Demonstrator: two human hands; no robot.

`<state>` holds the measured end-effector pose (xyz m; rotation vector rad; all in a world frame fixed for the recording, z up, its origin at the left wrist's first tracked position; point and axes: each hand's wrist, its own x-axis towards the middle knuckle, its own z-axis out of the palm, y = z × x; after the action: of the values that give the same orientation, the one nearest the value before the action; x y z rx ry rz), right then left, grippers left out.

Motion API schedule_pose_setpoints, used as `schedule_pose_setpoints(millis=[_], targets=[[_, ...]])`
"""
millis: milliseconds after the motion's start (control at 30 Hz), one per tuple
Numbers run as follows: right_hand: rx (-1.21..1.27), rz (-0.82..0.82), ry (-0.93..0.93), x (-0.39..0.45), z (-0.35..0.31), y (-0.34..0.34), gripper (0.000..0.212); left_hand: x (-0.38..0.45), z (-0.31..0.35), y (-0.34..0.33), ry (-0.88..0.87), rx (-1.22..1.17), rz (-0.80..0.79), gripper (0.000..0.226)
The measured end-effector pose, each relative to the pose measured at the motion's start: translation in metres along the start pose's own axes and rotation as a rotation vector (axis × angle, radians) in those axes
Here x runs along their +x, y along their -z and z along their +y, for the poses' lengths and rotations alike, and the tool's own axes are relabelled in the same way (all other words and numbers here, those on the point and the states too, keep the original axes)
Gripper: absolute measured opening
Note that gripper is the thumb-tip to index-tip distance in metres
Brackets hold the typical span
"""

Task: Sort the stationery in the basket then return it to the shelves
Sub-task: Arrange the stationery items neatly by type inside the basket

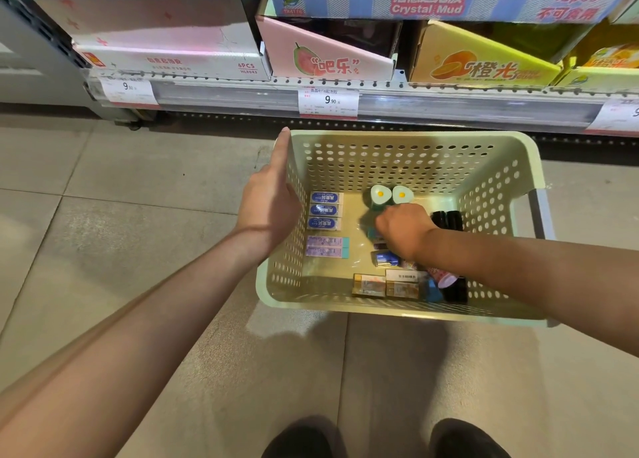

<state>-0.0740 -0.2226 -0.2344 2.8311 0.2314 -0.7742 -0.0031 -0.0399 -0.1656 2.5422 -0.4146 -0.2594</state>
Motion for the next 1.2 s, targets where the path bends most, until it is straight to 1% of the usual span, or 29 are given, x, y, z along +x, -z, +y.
schedule_pose_setpoints(millis=[133, 267, 333, 367, 433, 467, 533, 567, 600, 700, 767, 833, 867, 933, 967, 1067, 1133, 1200], targets=[[0.162, 0.066, 0.061, 0.001, 0.002, -0.002, 0.014, 0.000, 0.000, 0.000, -0.004, -0.002, 0.003, 0.077], [0.417, 0.136, 0.156, 0.003, 0.002, 0.005, 0.022, 0.000, 0.000, 0.000, -0.004, -0.010, -0.001, 0.077], [0.463, 0.158, 0.176, 0.002, 0.000, 0.012, 0.022, 0.000, 0.000, 0.000, -0.004, -0.006, 0.001, 0.077], [0.474, 0.173, 0.193, 0.001, -0.002, 0.015, 0.026, 0.000, 0.000, 0.000, -0.006, -0.001, 0.004, 0.077], [0.491, 0.198, 0.227, -0.001, -0.004, 0.018, 0.042, 0.000, 0.000, 0.000, -0.009, 0.001, 0.006, 0.077], [0.509, 0.207, 0.246, -0.001, -0.006, 0.018, 0.043, 0.001, -0.001, 0.000, -0.009, 0.000, 0.008, 0.077], [0.578, 0.195, 0.267, 0.001, -0.008, 0.017, 0.030, 0.001, -0.002, -0.001, -0.014, -0.001, 0.014, 0.076], [0.622, 0.184, 0.254, 0.002, -0.010, 0.015, 0.025, 0.001, -0.002, -0.001, -0.018, -0.004, 0.016, 0.076], [0.673, 0.168, 0.229, 0.002, -0.012, 0.014, 0.023, 0.001, -0.003, 0.000, -0.023, -0.007, 0.018, 0.076], [0.828, 0.060, 0.145, 0.000, -0.020, 0.015, 0.027, 0.001, -0.003, 0.000, -0.034, -0.010, 0.022, 0.076], [0.870, -0.010, 0.099, -0.002, -0.023, 0.015, 0.025, 0.001, -0.002, 0.000, -0.037, -0.016, 0.016, 0.076], [0.918, -0.045, 0.053, 0.000, -0.026, 0.014, 0.022, 0.001, -0.002, 0.000, -0.034, -0.016, 0.013, 0.077], [0.977, -0.060, 0.015, 0.001, -0.029, 0.012, 0.018, 0.001, -0.003, 0.000, -0.032, -0.017, 0.012, 0.077], [1.178, -0.119, -0.093, 0.005, -0.035, 0.009, 0.009, 0.000, -0.003, -0.001, -0.034, -0.018, 0.011, 0.078], [1.274, -0.147, -0.149, 0.008, -0.038, 0.008, 0.008, 0.000, -0.003, -0.001, -0.035, -0.019, 0.011, 0.078], [1.440, -0.206, -0.273, 0.012, -0.049, 0.007, 0.016, 0.001, -0.004, -0.001, -0.044, -0.009, 0.018, 0.077], [1.464, -0.244, -0.336, 0.013, -0.055, 0.006, 0.019, 0.002, -0.004, -0.002, -0.060, -0.009, 0.027, 0.077], [1.318, -0.211, -0.344, 0.014, -0.061, 0.003, 0.020, 0.002, -0.005, -0.002, -0.070, -0.018, 0.030, 0.077]])
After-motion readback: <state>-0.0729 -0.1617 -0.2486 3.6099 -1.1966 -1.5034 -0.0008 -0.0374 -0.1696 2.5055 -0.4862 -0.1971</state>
